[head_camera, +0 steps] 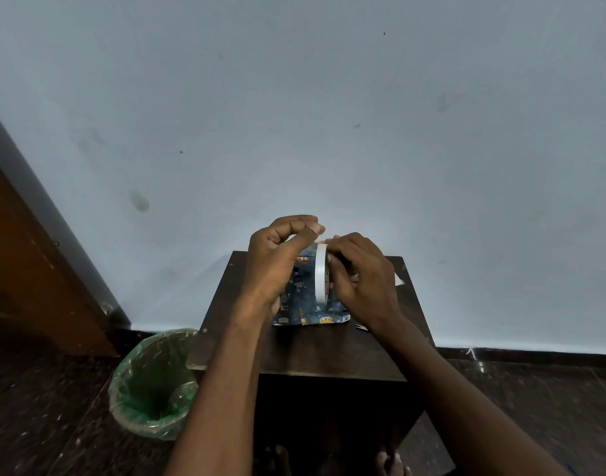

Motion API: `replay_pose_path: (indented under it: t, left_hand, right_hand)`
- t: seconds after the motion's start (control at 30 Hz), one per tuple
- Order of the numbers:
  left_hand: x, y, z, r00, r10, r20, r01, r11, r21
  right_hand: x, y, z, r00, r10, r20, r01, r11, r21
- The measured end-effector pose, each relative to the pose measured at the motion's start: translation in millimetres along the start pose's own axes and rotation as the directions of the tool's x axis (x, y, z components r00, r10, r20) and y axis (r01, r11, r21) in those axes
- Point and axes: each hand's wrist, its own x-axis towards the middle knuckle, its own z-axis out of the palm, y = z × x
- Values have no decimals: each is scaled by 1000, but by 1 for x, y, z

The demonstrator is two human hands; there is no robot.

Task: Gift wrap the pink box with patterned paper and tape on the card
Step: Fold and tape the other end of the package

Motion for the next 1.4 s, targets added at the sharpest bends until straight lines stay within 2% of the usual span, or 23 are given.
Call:
replay_pose_path:
  t: [0.2,0.43,0.7,1.07,1.4]
  left_hand:
    - [-2,4,-2,1000,-30,7,30,999,14]
    - [-4,6,-3,998,35,44,-35,999,7]
    - [-5,8,-10,969,17,246,-18,1000,3]
    - [-9,15,-4,985,-9,172,16,999,-37]
    - [-9,18,-4,986,-17,167,37,992,-118]
  right_hand:
    - [0,6,-3,1000,-3,-15,4,997,82]
    - [0,10,-5,1000,-8,-14,10,991,130]
    - [1,10,-3,1000,19,-3,-18,985,171]
    - [3,10,-5,999,25,40,-32,982,186]
    - [5,9,-7,998,37,45,-45,982,186]
